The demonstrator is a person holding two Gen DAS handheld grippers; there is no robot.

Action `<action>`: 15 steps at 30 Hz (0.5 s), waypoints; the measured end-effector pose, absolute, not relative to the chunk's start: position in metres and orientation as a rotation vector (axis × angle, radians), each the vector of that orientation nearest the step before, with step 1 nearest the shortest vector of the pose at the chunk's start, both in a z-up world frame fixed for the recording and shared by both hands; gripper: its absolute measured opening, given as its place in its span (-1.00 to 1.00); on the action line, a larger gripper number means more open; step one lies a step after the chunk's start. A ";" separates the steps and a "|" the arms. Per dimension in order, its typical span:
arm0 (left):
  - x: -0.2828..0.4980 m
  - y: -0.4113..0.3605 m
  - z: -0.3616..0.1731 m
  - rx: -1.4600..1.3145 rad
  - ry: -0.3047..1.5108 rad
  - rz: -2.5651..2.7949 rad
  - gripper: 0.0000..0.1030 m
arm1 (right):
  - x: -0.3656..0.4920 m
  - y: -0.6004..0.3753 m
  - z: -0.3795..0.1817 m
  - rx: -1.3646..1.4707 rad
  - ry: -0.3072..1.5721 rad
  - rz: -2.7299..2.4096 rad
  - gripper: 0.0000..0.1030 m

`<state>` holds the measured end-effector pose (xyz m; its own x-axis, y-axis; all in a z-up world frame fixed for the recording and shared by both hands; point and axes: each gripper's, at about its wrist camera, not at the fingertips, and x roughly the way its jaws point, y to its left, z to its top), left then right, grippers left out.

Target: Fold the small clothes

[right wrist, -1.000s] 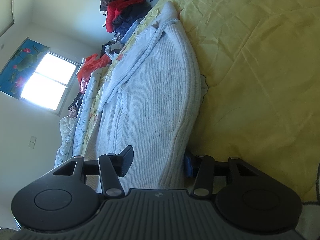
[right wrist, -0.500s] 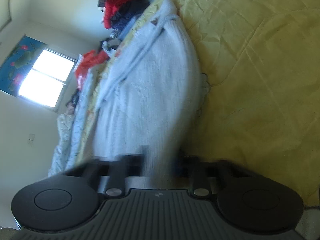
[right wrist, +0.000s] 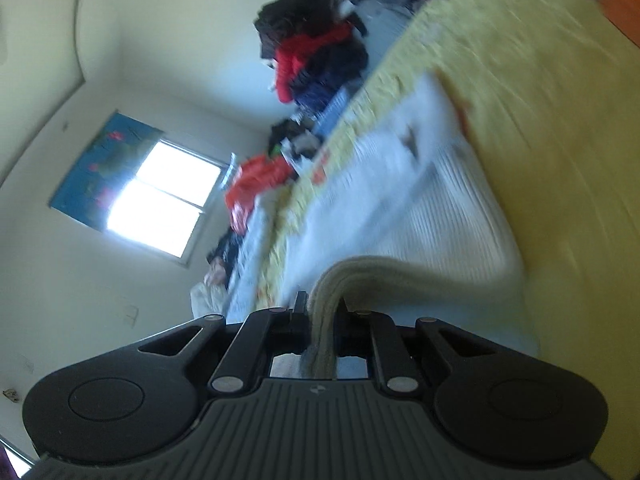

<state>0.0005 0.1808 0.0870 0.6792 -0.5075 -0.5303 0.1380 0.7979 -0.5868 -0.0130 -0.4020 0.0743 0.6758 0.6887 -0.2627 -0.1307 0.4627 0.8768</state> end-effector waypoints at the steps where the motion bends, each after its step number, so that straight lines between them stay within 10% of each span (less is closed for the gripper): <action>1: 0.021 0.179 0.090 -0.531 0.733 -0.376 -0.78 | 0.005 -0.404 0.077 0.969 0.655 0.551 -0.69; 12: 0.229 0.127 0.118 -0.374 0.645 -0.264 -0.78 | 0.228 -0.412 0.055 1.046 0.639 0.443 -0.68; 15: 0.283 0.126 0.093 -0.394 0.699 -0.236 -0.73 | 0.264 -0.420 0.015 1.173 0.689 0.387 -0.32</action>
